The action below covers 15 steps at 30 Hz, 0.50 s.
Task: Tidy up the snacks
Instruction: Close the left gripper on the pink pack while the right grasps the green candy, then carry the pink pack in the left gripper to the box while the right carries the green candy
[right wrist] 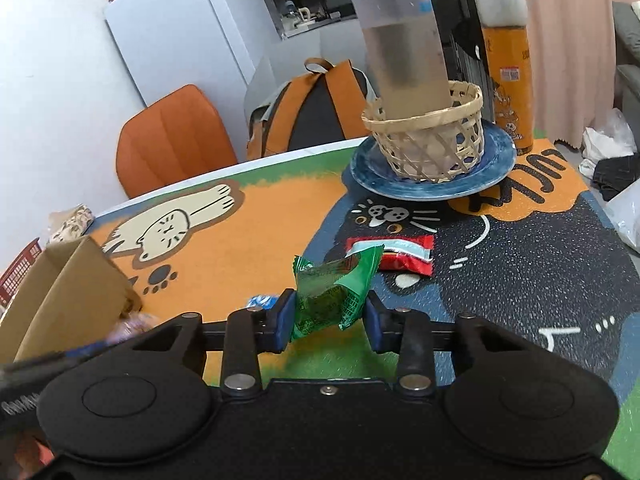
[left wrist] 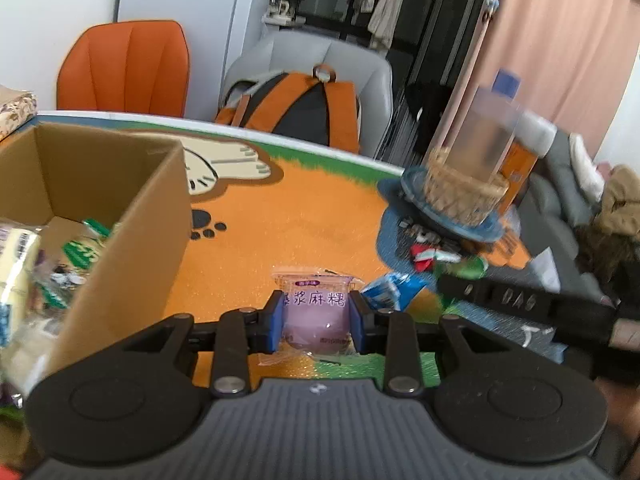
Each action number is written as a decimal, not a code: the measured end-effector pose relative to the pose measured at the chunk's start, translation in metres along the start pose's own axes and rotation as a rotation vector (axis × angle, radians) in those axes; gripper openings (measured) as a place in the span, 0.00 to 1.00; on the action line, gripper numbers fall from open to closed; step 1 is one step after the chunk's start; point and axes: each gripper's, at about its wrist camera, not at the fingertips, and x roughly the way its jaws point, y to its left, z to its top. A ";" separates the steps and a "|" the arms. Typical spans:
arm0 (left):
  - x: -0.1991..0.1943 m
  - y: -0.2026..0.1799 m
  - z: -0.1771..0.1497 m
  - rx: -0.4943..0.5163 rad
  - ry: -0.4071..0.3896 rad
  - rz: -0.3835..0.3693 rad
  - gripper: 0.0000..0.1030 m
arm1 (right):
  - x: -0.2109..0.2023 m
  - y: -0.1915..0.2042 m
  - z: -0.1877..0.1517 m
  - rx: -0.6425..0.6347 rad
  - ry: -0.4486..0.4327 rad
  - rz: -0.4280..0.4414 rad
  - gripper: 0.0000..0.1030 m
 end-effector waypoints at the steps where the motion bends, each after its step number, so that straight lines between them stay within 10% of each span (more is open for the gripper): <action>1: -0.005 0.002 0.001 -0.015 -0.001 -0.016 0.31 | -0.003 0.002 -0.002 -0.004 -0.004 0.002 0.36; 15: -0.060 0.023 0.015 -0.036 -0.097 -0.022 0.31 | -0.046 0.054 0.001 -0.074 -0.079 0.080 0.36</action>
